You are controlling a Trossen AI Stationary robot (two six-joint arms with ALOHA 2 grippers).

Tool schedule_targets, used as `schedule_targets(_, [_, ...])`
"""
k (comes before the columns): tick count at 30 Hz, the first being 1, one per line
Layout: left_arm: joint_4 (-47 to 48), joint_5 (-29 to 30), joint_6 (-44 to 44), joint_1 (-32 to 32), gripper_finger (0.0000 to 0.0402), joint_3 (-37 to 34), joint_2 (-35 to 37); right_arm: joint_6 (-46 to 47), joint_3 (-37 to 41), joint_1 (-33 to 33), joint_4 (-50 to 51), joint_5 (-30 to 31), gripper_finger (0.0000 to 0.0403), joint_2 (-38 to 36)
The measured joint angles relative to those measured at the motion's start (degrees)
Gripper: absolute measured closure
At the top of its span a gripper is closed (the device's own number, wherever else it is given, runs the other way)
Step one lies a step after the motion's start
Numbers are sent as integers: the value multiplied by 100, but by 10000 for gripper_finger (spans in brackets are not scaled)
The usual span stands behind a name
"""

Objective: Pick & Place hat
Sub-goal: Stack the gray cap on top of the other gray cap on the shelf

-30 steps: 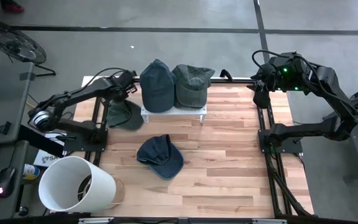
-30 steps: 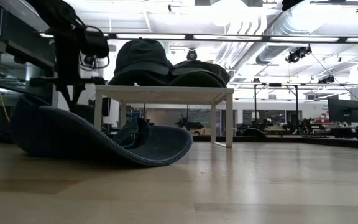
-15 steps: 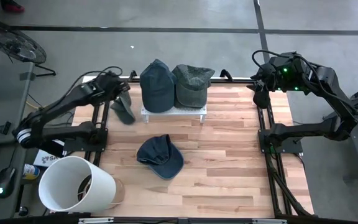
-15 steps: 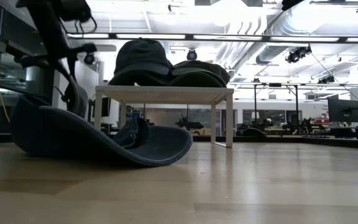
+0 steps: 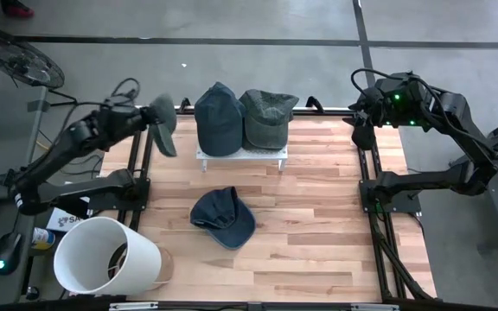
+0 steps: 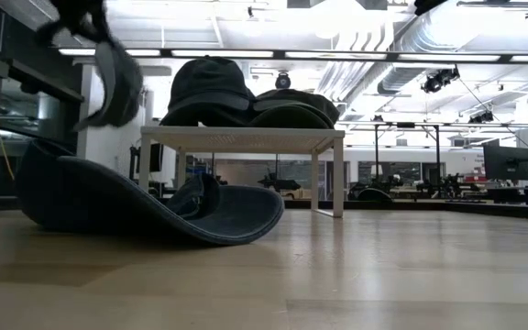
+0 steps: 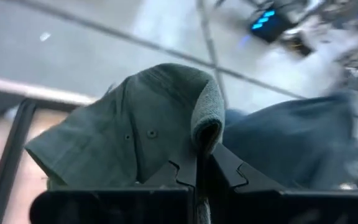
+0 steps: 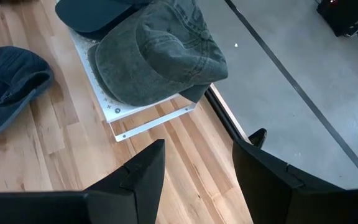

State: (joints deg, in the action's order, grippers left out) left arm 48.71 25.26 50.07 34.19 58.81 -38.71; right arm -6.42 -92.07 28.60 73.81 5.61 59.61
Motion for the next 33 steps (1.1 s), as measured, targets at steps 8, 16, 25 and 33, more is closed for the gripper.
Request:
schedule_targets(8, [-351, -343, -1537, -87, 396, 1498, -131, -2, 0, 0, -9, -2, 222, 0])
schedule_targets(16, [-1464, -1949, -2470, -84, 396, 2361, -731, -164, 0, 0, -779, -402, 222, -1])
schedule_targets(25, [-3522, -4563, -2247, -87, 396, 2409, -1846, -802, 0, 0, -2350, -1635, 222, 0])
schedule_targets(33, [-4527, -5941, -1770, -385, 396, 2407, -2665, -1314, 0, -1, -3228, -2191, 221, 232])
